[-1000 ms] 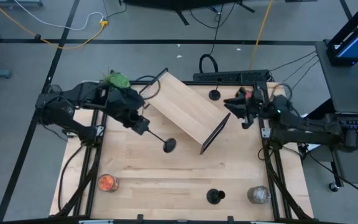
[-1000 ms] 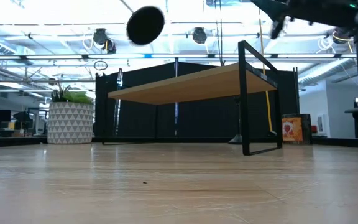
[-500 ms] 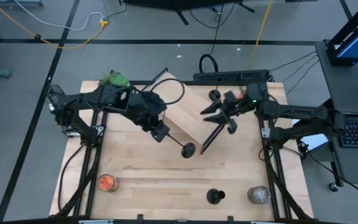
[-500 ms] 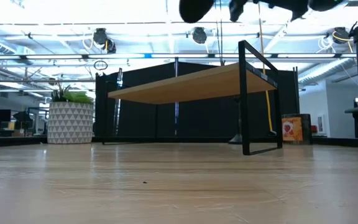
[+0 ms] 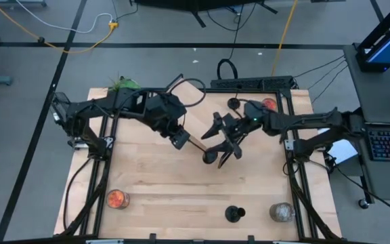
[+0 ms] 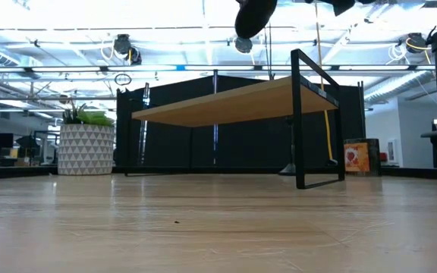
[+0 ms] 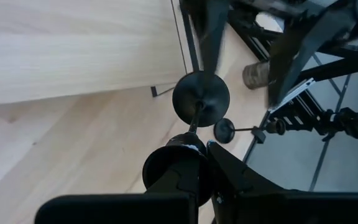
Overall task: Pick & Place candle stick holders
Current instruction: Put the top left black candlestick on the shelf
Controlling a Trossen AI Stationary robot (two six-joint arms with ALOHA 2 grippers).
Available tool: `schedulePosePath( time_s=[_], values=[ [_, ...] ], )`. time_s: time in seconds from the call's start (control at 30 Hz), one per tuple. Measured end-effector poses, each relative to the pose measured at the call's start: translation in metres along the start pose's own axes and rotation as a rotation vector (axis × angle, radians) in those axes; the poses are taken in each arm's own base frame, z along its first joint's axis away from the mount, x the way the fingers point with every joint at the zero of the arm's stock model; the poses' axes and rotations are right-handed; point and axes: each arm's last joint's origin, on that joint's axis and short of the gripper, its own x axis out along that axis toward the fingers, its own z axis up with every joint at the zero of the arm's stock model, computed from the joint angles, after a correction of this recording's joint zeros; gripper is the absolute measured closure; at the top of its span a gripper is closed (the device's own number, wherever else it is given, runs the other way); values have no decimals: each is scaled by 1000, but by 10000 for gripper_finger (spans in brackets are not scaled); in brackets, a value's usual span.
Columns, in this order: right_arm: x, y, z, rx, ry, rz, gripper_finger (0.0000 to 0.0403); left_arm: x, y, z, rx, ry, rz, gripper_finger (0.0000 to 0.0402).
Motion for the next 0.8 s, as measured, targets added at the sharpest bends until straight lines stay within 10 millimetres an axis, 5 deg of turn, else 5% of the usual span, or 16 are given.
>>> schedulePosePath(
  time_s=[0.47, 0.8],
  values=[
    [42, -18, 24, 75, 138, -71, 133, 0, 2, 2, 23, -4, 3, 388],
    [47, -21, 25, 71, 151, -76, 152, 0, 2, 2, 32, -5, 4, 388]
  ],
)
